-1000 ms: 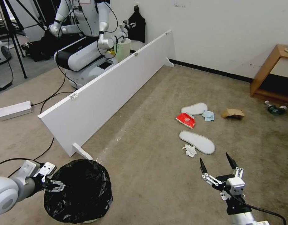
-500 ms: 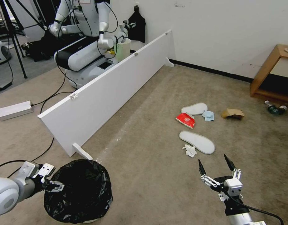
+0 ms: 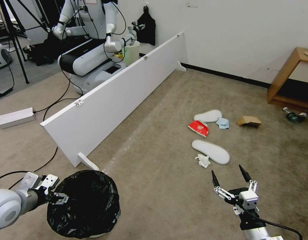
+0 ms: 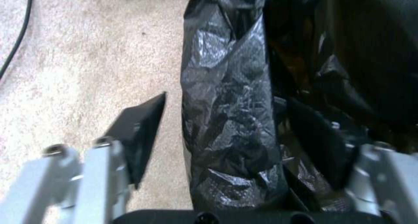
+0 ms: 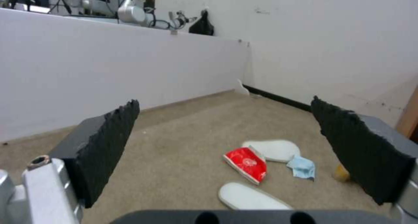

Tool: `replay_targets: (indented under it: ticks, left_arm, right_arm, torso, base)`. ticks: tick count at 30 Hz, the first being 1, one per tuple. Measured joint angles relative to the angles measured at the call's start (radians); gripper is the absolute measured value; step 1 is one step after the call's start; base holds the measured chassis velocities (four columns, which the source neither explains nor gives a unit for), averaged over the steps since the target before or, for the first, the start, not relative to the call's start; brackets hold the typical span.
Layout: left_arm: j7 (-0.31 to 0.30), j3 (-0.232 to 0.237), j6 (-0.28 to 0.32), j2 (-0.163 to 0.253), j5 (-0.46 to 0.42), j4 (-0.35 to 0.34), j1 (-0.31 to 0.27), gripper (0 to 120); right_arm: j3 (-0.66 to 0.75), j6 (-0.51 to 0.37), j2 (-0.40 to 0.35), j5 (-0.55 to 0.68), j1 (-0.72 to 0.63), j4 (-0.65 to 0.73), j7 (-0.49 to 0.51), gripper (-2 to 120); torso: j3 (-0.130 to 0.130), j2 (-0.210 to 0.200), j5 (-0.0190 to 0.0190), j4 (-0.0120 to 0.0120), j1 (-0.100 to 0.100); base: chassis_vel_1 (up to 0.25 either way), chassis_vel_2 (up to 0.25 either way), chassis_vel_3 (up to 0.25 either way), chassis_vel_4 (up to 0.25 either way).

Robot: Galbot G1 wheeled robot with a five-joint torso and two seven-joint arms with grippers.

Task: Pick up the trash bin, then pick up the garbage from the floor and place it into the trash bin.

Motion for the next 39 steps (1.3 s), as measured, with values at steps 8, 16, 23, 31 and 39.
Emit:
replay_targets:
  ticks: [8, 16, 23, 31, 39]
  left_arm:
    - [0.006, 0.013, 0.0, -0.009, 0.006, 0.009, -0.016, 43]
    - [0.01, 0.024, 0.0, -0.038, 0.023, 0.01, -0.022, 14]
    - [0.019, 0.026, -0.004, -0.06, 0.04, 0.005, -0.016, 4]
    - [0.016, 0.023, -0.004, -0.115, 0.075, -0.02, -0.015, 4]
    - [0.013, 0.017, -0.013, -0.196, 0.151, -0.089, -0.005, 3]
  right_arm:
    - [0.003, -0.002, 0.0, 0.006, 0.011, -0.007, 0.003, 100]
    - [-0.002, -0.005, 0.0, 0.007, 0.013, -0.012, 0.005, 100]
    - [-0.003, -0.007, 0.0, 0.008, 0.012, -0.012, 0.005, 100]
    - [-0.006, -0.008, -0.002, 0.008, 0.008, -0.009, 0.006, 100]
    - [-0.005, -0.008, -0.002, 0.01, 0.012, -0.008, 0.009, 100]
  torso:
    - [0.0, 0.0, 0.0, 0.0, 0.0]
    - [0.0, 0.0, 0.0001, 0.0, 0.0]
    - [0.0, 0.0, 0.0003, 0.0, 0.0]
    - [0.0, 0.0, 0.0008, 0.0002, 0.0]
    - [0.0, 0.0, 0.0001, 0.0001, 0.0]
  base:
    - [0.0, 0.0, 0.0, 0.0]
    - [0.0, 0.0, 0.0, 0.0]
    - [0.0, 0.0, 0.0, 0.0]
    - [0.0, 0.0, 0.0, 0.0]
    - [0.0, 0.0, 0.0, 0.0]
